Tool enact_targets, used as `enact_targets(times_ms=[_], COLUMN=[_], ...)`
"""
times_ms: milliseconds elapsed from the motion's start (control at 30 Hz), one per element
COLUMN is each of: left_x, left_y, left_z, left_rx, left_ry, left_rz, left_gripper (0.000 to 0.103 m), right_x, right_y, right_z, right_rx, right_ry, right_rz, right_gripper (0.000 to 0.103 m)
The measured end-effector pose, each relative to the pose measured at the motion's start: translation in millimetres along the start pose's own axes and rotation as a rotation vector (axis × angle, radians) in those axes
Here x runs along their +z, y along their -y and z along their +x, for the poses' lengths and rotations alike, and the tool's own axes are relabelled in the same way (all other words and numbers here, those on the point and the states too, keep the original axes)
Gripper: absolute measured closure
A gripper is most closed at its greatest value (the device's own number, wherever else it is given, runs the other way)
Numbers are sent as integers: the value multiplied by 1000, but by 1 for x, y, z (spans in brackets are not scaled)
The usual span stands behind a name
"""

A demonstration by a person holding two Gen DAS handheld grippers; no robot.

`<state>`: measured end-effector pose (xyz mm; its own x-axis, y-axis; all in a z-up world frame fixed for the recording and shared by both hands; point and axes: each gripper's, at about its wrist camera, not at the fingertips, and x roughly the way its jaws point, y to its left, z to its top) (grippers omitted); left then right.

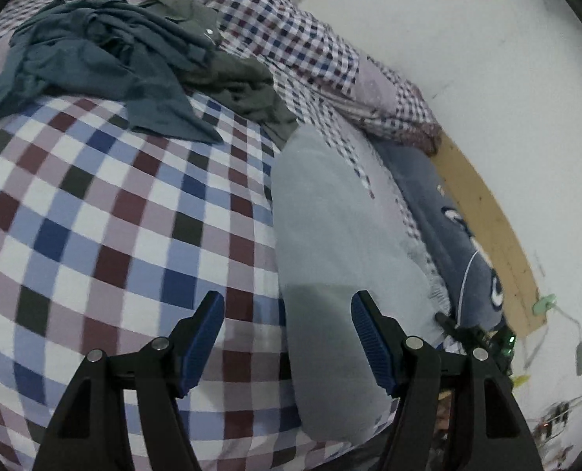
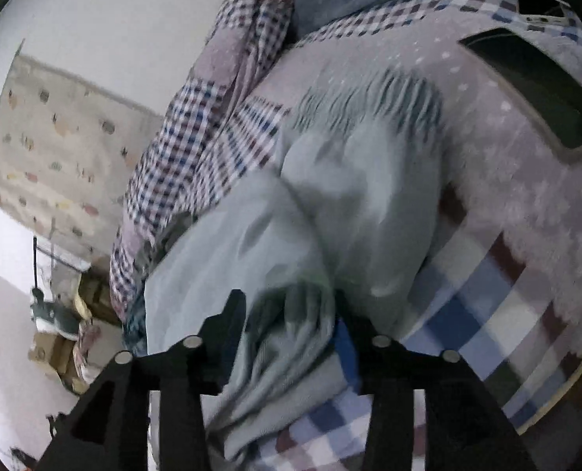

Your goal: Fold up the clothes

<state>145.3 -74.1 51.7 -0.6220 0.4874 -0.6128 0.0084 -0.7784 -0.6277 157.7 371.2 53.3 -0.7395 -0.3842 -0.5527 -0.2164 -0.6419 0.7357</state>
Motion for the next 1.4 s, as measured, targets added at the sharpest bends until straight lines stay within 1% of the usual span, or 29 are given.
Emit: enact_targets(times_ms=[33, 133, 300, 333, 400, 467, 500, 533, 567, 633, 700, 767, 833, 900, 967, 1033, 1100, 1167, 1233, 1267, 1333, 1400], left_x=[-1, -3, -7, -7, -8, -6, -5, -4, -3, 0, 5, 8, 11, 11, 9, 5, -1, -9, -18, -26, -38, -46], left_y=[3, 15, 33, 35, 39, 35, 34, 32, 30, 22, 10, -5, -24, -50, -78, -102, -127, -148, -170, -182, -202, -219], left_z=[2, 7, 8, 9, 10, 9, 9, 9, 8, 0, -14, -31, -50, -69, -88, -105, -128, -153, -178, -192, -210, -218], left_rx=[4, 28, 31, 34, 40, 39, 38, 37, 36, 24, 5, -7, -16, -14, -34, -61, -64, -40, -8, 36, 109, 154], left_ry=[-1, 13, 60, 67, 81, 86, 89, 92, 95, 110, 145, 190, 240, 278, 307, 342, 397, 467, 538, 577, 618, 627], left_rz=[7, 47, 102, 112, 126, 108, 100, 91, 81, 48, 3, -52, -117, -200, -293, -364, -426, -469, -515, -546, -612, -676], left_gripper=[32, 32, 32, 31, 30, 30, 30, 30, 30, 30, 30, 30, 30, 30, 30, 30, 30, 30, 30, 30, 30, 30], right_x=[5, 14, 13, 13, 10, 9, 9, 8, 8, 8, 7, 7, 4, -4, -26, -49, -71, -96, -149, -175, -231, -284], right_y=[1, 0, 6, 7, 6, 0, -4, -8, -13, -23, -34, -54, -89, -131, -185, -240, -295, -347, -393, -407, -428, -436], right_z=[3, 16, 19, 19, 15, 14, 14, 14, 13, 8, 2, -3, -7, -6, 2, 10, 19, 30, 56, 68, 92, 118], right_rx=[3, 10, 26, 29, 34, 22, 14, 6, 2, -6, -17, -25, -23, 6, 58, 110, 162, 210, 240, 250, 261, 240], right_ry=[-1, -49, -78, -84, -95, -98, -98, -94, -88, -67, -43, -15, 17, 25, 13, 0, -12, -32, -88, -117, -181, -252], right_rz=[-1, -37, -48, -48, -55, -92, -116, -138, -156, -187, -210, -245, -325, -412, -515, -617, -720, -822, -942, -992, -1089, -1163], right_gripper=[54, 54, 54, 54, 57, 71, 74, 81, 85, 87, 89, 90, 91, 92, 92, 92, 93, 93, 93, 93, 93, 93])
